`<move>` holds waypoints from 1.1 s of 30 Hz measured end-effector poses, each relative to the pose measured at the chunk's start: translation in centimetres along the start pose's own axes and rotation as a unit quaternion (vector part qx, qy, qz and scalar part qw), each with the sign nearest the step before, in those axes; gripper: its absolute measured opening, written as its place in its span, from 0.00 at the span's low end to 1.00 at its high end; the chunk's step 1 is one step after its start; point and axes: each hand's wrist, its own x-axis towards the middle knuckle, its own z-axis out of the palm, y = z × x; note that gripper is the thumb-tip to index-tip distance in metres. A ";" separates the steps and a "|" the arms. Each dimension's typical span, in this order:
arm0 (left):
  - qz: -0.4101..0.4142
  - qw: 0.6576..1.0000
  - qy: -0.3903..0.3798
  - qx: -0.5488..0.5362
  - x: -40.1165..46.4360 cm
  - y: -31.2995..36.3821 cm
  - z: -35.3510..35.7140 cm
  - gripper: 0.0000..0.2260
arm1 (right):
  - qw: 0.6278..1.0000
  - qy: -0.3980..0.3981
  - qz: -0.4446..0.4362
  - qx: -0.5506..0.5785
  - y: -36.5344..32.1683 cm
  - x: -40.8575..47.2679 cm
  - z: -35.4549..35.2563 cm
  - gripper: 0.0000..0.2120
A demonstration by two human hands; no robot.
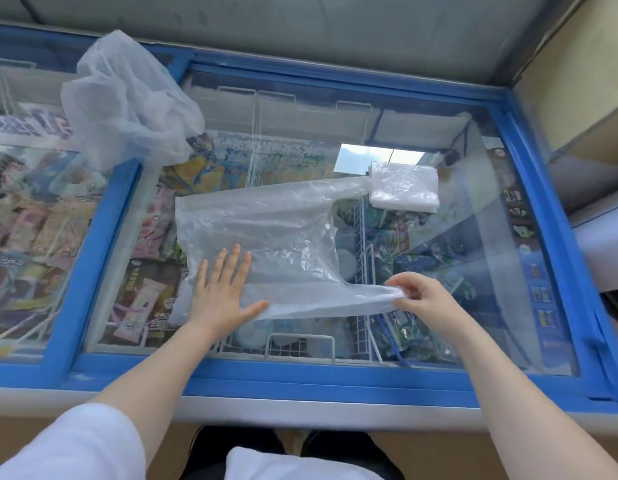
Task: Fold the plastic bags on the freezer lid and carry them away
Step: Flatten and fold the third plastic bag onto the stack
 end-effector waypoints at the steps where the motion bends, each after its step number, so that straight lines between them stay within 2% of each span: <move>1: 0.005 1.000 0.004 0.003 0.0 -0.1 0.0 0.43 | 0.994 -0.032 -0.017 -0.104 0.3 0.2 -0.4 0.10; 2: 0.011 1.000 0.007 0.008 -0.1 -0.1 0.0 0.43 | 0.978 -0.030 -0.045 -0.200 0.6 0.7 -0.5 0.10; 4: 0.017 1.000 0.009 0.017 -0.4 0.1 0.3 0.45 | 0.948 0.045 -0.080 -0.304 0.9 1.7 0.0 0.11; 7: 0.007 1.000 0.024 0.016 -0.9 0.5 0.7 0.46 | 0.945 0.110 -0.013 -0.308 -0.9 2.3 1.6 0.21; 8: 0.007 0.999 0.031 0.018 -1.2 0.5 0.8 0.46 | 0.946 0.130 -0.019 -0.297 -1.8 2.1 2.5 0.23; 10: 0.028 0.998 0.052 0.025 -1.6 0.7 0.6 0.39 | 0.935 0.182 -0.116 -0.281 -3.3 1.4 5.2 0.24; 12: 0.067 0.993 0.091 0.019 -1.5 1.2 0.0 0.28 | 0.909 0.139 -0.237 -0.313 -4.5 1.1 9.1 0.20; 14: 0.099 0.987 0.128 0.022 -0.8 1.0 -0.4 0.20 | 0.889 0.050 -0.275 -0.364 -5.7 2.3 12.4 0.22; 15: 0.095 0.986 0.133 0.029 -0.5 0.6 -0.5 0.20 | 0.884 0.018 -0.260 -0.388 -6.1 3.1 13.5 0.25; 17: 0.038 0.994 0.094 0.031 -0.5 -0.6 -0.7 0.29 | 0.877 -0.011 -0.228 -0.422 -6.1 4.7 14.3 0.32; 20: -0.050 0.998 0.049 0.008 -1.5 -3.1 0.5 0.39 | 0.882 0.018 -0.195 -0.429 -3.8 5.8 13.9 0.33; 23: -0.072 0.997 0.025 -0.020 -3.0 -4.1 1.1 0.45 | 0.897 0.046 -0.095 -0.429 -2.4 5.4 12.1 0.35; 26: -0.092 0.988 0.044 -0.113 -4.1 -4.4 0.8 0.42 | 0.907 0.083 -0.029 -0.411 -3.8 4.6 11.6 0.34; 28: -0.136 0.969 0.099 -0.182 -4.1 -4.7 -0.4 0.35 | 0.910 0.131 -0.105 -0.379 -6.7 4.8 12.9 0.28; 30: -0.173 0.957 0.159 -0.172 -3.8 -5.3 -1.3 0.26 | 0.915 0.136 -0.205 -0.319 -10.7 5.9 14.9 0.22; 31: -0.184 0.956 0.166 -0.160 -3.6 -5.5 -1.6 0.23 | 0.917 0.109 -0.242 -0.298 -12.9 6.7 16.0 0.21; 33: -0.191 0.958 0.143 -0.160 -3.5 -5.6 -1.7 0.23 | 0.912 0.033 -0.286 -0.292 -17.5 8.8 17.7 0.18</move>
